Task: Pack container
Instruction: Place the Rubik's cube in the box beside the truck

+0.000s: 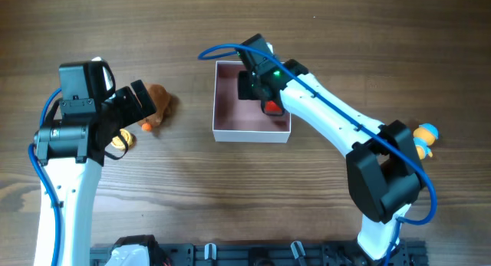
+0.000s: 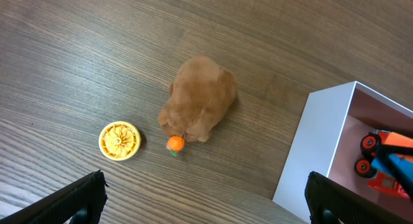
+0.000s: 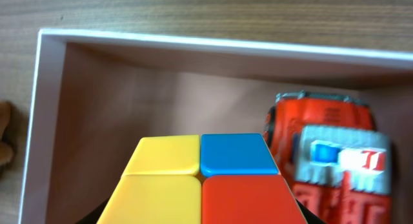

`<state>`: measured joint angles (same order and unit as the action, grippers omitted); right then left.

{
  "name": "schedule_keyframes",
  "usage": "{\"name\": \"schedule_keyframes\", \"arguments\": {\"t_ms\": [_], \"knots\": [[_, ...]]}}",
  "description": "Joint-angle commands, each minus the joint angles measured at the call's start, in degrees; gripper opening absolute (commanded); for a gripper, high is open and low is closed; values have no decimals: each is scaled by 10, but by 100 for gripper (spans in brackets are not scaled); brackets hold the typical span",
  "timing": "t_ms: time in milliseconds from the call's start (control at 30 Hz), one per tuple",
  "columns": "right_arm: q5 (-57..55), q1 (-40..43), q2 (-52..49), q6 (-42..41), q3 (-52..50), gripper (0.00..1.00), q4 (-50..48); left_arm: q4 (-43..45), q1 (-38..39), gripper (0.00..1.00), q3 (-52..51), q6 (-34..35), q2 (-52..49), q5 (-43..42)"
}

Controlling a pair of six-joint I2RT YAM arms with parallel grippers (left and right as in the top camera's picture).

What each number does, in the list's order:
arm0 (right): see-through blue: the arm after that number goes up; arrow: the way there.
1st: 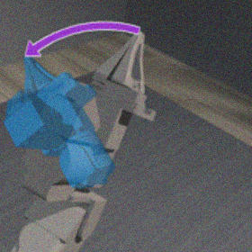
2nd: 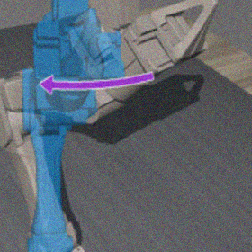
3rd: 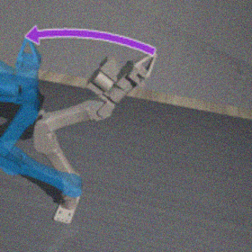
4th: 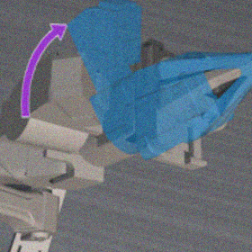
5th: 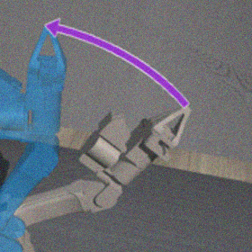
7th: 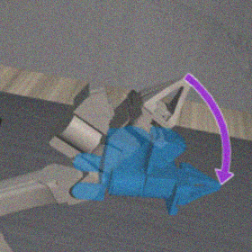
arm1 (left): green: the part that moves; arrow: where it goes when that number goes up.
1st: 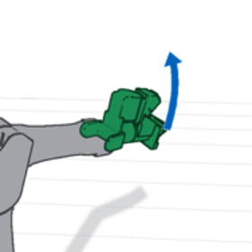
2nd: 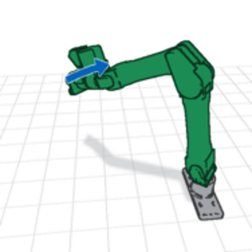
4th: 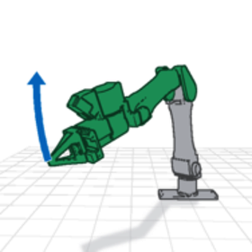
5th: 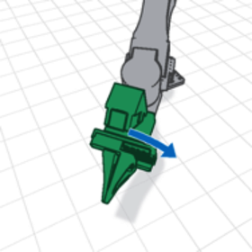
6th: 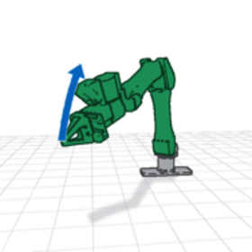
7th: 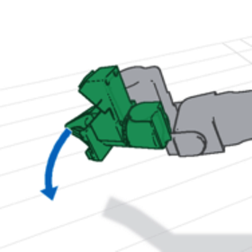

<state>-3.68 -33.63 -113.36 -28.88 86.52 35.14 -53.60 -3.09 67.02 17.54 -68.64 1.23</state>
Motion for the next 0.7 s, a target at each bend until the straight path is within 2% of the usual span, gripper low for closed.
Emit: {"name": "schedule_keyframes", "arguments": {"t_ms": [0,100,267,467,600,667], "knots": [[-3,3,-7,20,17,18,-7,1,-4,100,5,10,3,3],[9,3,-12,20,17,27,-6,1,-4,100,5,10,3,3],[23,3,-17,35,16,50,-6,-1,-4,100,5,9,3,3],[23,3,-17,49,16,62,-10,-1,-4,100,5,9,3,3],[23,3,-17,49,16,59,-10,-1,-4,100,5,10,3,3],[41,3,-15,75,17,44,-13,-2,-4,100,5,10,3,3]]}}
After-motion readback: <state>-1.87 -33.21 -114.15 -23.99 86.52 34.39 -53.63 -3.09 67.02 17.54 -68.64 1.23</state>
